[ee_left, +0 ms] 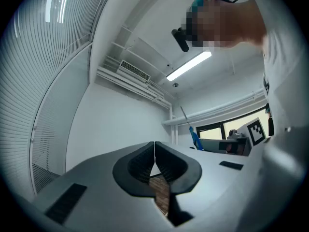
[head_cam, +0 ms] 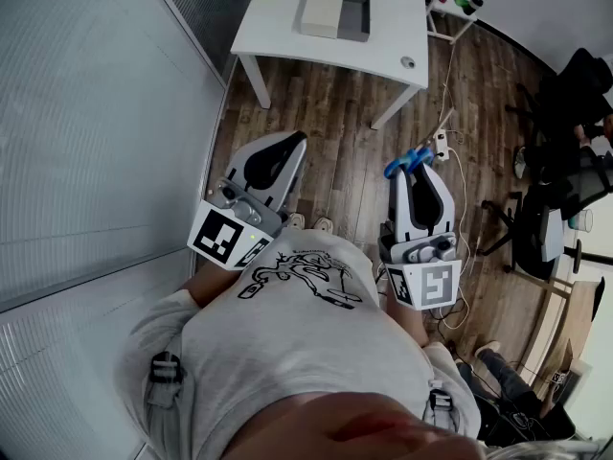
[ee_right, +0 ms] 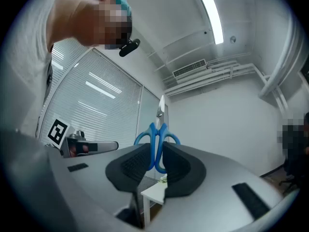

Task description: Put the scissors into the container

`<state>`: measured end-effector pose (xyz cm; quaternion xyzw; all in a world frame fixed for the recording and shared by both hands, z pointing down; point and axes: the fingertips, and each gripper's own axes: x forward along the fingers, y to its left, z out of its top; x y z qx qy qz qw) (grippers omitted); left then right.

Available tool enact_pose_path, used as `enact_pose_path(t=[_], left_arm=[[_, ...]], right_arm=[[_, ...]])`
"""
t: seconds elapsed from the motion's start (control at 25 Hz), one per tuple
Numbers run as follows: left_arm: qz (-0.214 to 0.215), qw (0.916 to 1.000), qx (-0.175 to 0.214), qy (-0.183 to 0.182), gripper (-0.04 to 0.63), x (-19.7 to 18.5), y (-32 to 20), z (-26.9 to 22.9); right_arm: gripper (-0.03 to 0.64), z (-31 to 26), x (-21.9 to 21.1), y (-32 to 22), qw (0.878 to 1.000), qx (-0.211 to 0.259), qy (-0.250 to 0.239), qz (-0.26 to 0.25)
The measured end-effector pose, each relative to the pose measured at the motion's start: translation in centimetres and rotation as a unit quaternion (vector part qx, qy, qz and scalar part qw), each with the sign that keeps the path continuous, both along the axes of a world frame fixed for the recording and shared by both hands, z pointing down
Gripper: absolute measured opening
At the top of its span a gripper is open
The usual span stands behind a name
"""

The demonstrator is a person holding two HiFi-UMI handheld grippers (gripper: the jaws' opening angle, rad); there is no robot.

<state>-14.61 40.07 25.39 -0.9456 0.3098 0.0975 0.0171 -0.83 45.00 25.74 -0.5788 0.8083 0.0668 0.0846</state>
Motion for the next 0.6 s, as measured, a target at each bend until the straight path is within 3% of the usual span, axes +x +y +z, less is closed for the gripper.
enact_pose_path(t=[0.6], left_arm=[[-0.005,1.0,-0.002,-0.003,0.021,2.7,-1.0,0.3]], right_arm=[[0.086,0.4,2.6,-1.1,1.0,-0.003,-0.005,-0.013]])
